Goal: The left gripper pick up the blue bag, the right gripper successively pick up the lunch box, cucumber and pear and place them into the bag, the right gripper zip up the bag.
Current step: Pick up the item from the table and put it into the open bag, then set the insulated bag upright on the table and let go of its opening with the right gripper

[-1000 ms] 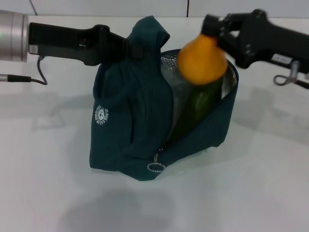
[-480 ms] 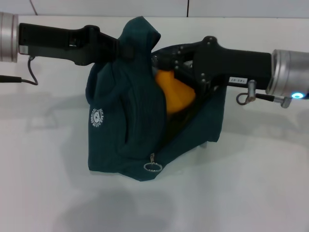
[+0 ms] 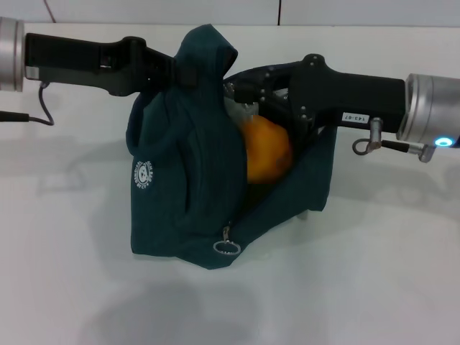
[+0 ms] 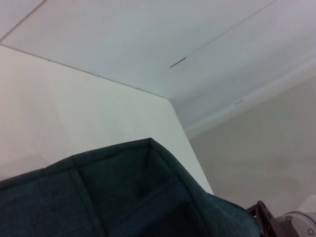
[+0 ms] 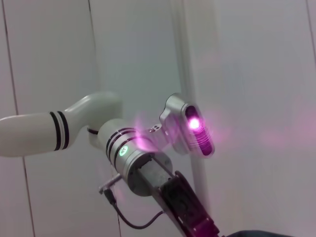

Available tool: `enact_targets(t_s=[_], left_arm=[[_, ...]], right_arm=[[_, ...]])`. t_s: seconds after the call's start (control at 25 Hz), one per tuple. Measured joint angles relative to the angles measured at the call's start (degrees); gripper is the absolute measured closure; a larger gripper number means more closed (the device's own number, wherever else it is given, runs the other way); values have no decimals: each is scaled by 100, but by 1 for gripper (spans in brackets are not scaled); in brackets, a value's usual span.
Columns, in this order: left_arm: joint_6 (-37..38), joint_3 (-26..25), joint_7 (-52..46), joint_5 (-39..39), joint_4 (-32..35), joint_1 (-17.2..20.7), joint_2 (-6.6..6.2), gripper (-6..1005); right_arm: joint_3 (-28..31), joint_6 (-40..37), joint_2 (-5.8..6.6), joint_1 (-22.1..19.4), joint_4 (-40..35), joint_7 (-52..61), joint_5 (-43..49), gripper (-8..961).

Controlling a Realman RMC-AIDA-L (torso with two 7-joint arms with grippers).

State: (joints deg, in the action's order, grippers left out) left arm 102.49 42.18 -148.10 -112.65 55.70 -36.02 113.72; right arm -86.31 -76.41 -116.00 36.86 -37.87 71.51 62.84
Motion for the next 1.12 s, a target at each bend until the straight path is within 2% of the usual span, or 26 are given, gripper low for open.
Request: enact_targets(t_s=[0.28,0.44,0.68,0.84,0.88,1.12], left_arm=[[0,0,0,0,3,-1,-18,954],[0,0,-1,0,3,-2,-35,954],[7,0,-4,13,7,-1,-50,954],[8,1,-1,29,11,-6,-55,954],[8,1,-1,31,11,-10,-55,954],[8,21,0,34,11,-31,-55,953]], right_arm=[[48,-30,29,-109,-3,3,-128,753],[189,-45,57,-360,-43,117,-411,670],[914,-399,73,-1070,68,1267,-477,512],[1103,-529,86,-1410,471,2515,-478,330],[1113,-587,88,-1430,673,2820,-478,284],[1069,-757,87,-1141,1667,3502,-417,185]])
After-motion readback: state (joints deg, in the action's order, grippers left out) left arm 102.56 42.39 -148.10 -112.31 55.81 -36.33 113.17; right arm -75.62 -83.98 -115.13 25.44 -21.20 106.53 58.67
